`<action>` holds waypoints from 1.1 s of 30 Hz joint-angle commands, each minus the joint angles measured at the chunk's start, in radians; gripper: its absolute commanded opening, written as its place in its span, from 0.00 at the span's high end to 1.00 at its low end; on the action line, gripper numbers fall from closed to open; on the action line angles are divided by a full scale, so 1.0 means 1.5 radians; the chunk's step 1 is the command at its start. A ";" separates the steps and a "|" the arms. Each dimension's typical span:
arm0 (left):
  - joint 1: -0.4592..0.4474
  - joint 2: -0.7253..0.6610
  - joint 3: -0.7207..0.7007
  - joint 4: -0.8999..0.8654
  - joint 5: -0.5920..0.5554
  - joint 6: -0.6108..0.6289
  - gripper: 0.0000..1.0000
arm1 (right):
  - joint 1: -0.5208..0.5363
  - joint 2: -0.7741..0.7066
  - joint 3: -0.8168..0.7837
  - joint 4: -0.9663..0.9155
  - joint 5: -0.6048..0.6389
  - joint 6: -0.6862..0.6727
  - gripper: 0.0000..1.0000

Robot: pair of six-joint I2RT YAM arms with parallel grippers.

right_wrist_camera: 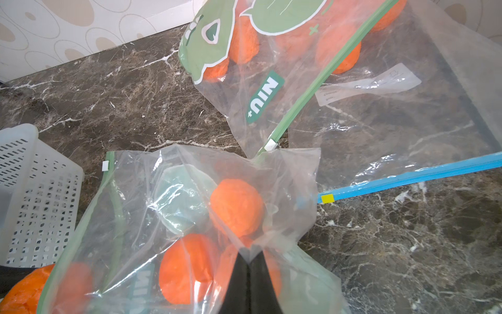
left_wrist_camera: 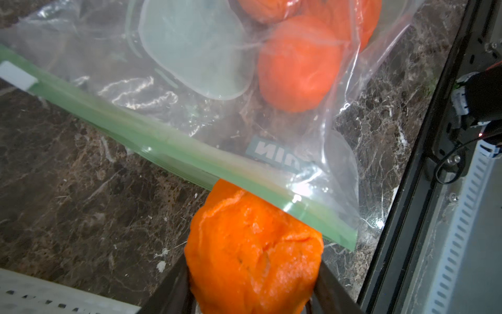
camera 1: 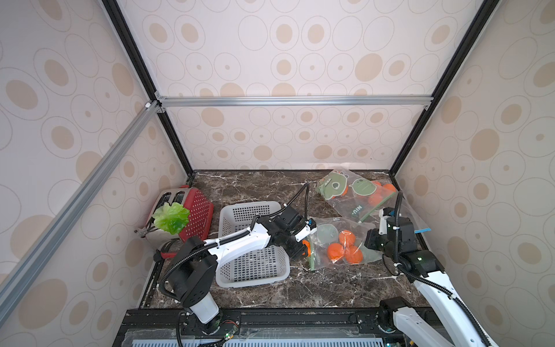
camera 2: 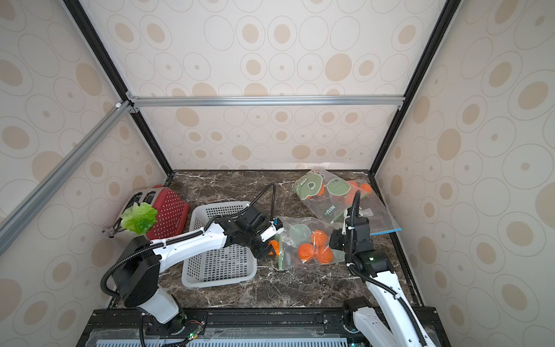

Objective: Open the zip-top bag and take out the orange
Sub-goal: Pick up the orange from the zipper food storage bag, then place the orange in the basket.

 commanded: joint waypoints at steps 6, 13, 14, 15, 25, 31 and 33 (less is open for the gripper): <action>0.008 -0.149 -0.032 0.048 -0.095 -0.045 0.52 | -0.007 -0.005 -0.010 0.007 -0.002 0.000 1.00; 0.047 -0.238 -0.108 0.052 -0.281 -0.141 0.54 | -0.007 -0.007 -0.013 0.008 -0.008 0.000 1.00; 0.068 -0.253 -0.128 0.055 -0.288 -0.161 0.54 | -0.008 -0.006 -0.013 0.009 -0.009 0.000 1.00; 0.085 -0.265 -0.146 0.061 -0.288 -0.178 0.54 | -0.009 -0.007 -0.013 0.010 -0.010 0.000 1.00; 0.180 -0.288 -0.251 0.072 -0.329 -0.260 0.48 | -0.010 0.006 -0.012 0.015 -0.024 0.000 1.00; 0.183 -0.246 -0.255 0.080 -0.330 -0.261 0.34 | -0.011 0.000 -0.015 0.014 -0.023 0.001 1.00; 0.183 -0.233 -0.251 0.082 -0.322 -0.258 0.27 | -0.011 0.002 -0.015 0.014 -0.023 0.002 1.00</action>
